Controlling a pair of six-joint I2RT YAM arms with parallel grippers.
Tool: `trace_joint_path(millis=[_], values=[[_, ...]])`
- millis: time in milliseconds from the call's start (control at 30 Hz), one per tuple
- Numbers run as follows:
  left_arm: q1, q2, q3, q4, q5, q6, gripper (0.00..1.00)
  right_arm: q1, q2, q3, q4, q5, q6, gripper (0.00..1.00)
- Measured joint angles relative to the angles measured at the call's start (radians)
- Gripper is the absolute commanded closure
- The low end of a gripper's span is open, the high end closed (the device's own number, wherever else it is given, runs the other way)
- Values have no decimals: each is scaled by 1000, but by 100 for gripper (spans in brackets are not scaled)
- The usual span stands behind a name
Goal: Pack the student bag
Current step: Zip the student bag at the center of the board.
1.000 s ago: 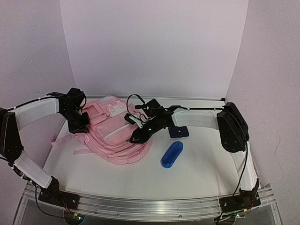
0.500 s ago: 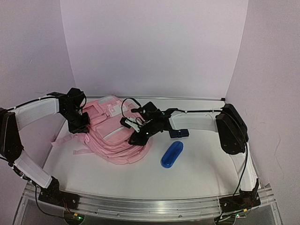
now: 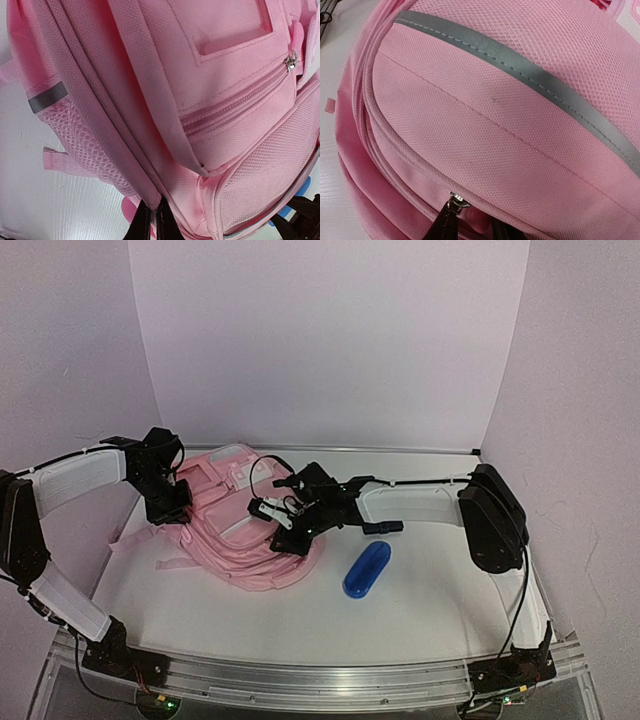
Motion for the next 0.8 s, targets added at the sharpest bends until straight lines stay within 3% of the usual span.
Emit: trace_joint_path(millis=[100, 233, 467, 733, 800], values=[[0, 0, 0, 0, 0, 0, 99, 5, 0, 4, -1, 18, 1, 80], [0, 0, 0, 1, 0, 0, 99, 10, 0, 11, -10, 27, -1, 100], [8, 0, 0, -3, 3, 2, 100, 18, -13, -19, 12, 52, -13, 100], [89, 0, -21, -1, 106, 49, 100, -27, -104, -120, 34, 71, 8, 100], [112, 0, -21, 1, 136, 67, 95, -56, -104, -116, 18, 55, 22, 100]])
